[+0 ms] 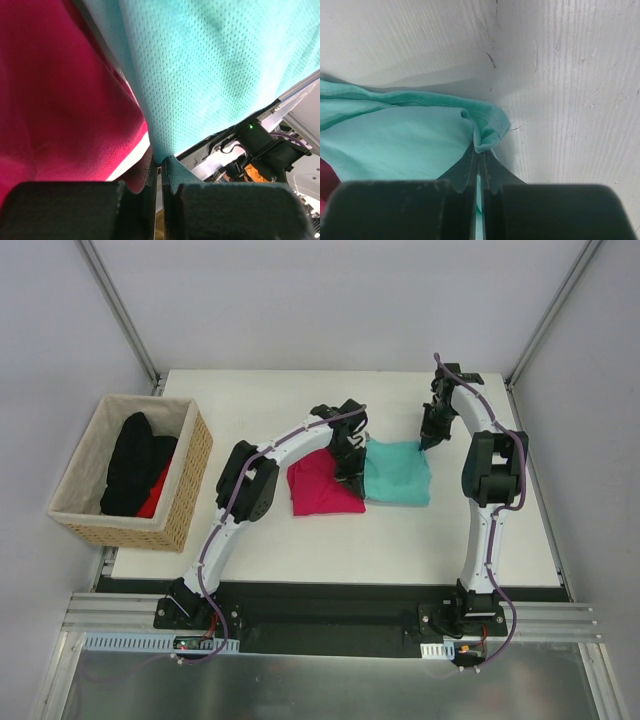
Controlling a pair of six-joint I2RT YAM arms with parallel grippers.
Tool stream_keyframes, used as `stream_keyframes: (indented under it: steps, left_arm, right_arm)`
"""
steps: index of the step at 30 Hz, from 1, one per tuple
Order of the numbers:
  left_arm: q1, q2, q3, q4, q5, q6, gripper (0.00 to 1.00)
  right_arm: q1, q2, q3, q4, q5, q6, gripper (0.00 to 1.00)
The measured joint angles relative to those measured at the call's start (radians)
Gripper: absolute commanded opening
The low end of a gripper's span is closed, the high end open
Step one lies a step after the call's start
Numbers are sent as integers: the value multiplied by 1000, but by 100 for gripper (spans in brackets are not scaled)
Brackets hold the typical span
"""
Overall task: Fold and stack the t-shirts
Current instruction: Put the neatly folded tshirt into the corner of the board with both arms
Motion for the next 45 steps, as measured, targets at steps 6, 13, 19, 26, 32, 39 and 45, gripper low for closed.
stream_keyframes:
  steps: [6,13,19,26,32,39,45]
  left_arm:
    - [0,-1,-3,0,-8,0,0]
    - [0,-2,-3,0,-20,0,0]
    - [0,-21,-3,0,-43,0,0]
    - [0,-61,-3,-1,-63,2,0]
    - [0,-76,-3,-1,-80,8,0]
    - [0,-76,-3,-5,-87,18,0]
    - [1,-78,-3,-18,-102,24,0]
  right_arm:
    - [1,-8,16,-8,-14,0,1]
    - [1,-48,32,-13,-20,0,1]
    - [1,-82,32,-14,-21,0,1]
    - [1,-86,32,-14,-19,0,1]
    - [1,-98,32,-14,-19,0,1]
    - [12,-120,61,-25,-19,0,1]
    - [29,-150,66,-31,-19,0,1]
